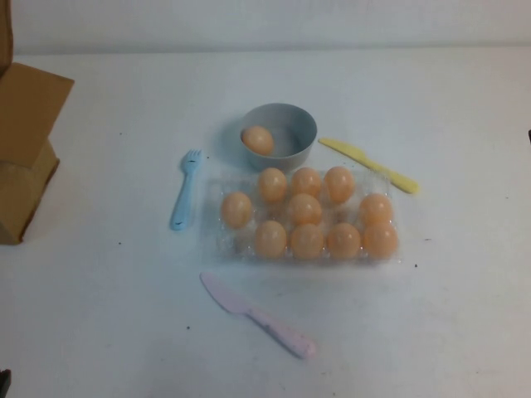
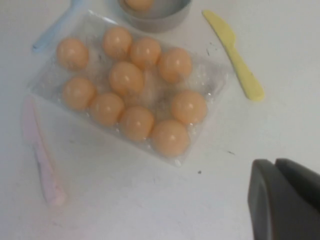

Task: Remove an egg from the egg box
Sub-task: Pick up the egg from the plastic box

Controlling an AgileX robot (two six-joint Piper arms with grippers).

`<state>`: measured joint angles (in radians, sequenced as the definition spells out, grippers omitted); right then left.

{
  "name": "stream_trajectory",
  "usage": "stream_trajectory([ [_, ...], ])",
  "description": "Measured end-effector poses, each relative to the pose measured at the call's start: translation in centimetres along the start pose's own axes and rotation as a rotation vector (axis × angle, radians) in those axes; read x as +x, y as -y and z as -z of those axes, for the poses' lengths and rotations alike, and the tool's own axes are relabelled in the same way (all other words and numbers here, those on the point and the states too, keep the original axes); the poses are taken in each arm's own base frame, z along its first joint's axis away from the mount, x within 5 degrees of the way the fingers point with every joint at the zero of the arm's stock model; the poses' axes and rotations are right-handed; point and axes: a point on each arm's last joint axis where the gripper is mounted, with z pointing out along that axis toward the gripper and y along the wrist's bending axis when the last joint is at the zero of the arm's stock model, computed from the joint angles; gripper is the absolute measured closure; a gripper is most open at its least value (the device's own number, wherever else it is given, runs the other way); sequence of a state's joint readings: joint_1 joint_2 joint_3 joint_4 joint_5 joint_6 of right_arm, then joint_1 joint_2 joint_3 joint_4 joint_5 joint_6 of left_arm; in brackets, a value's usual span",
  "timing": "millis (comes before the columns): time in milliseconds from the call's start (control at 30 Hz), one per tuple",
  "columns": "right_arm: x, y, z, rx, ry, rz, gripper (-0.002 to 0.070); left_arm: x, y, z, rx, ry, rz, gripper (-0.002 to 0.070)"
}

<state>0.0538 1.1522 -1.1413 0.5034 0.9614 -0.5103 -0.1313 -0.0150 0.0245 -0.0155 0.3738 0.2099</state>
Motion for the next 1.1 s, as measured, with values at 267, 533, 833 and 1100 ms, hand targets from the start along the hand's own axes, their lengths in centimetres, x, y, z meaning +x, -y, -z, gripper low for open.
stream_trajectory([
  [267,-3.8,0.4,-4.3,0.068,-0.263,0.198,0.0696,0.0,0.0,0.0,0.0,0.0,0.0,0.0678],
  [533,-6.3,-0.9,-10.8,0.095,-0.451,0.363,0.0696,0.0,0.0,0.0,0.0,0.0,0.0,0.0678],
  [833,-7.7,-3.1,-16.6,0.036,-0.488,0.45,0.0545,0.0,0.0,0.0,0.0,0.0,0.0,0.0678],
  [1100,-8.5,-3.3,-21.1,0.032,-0.482,0.32,0.0207,0.0,0.0,0.0,0.0,0.0,0.0,0.0678],
])
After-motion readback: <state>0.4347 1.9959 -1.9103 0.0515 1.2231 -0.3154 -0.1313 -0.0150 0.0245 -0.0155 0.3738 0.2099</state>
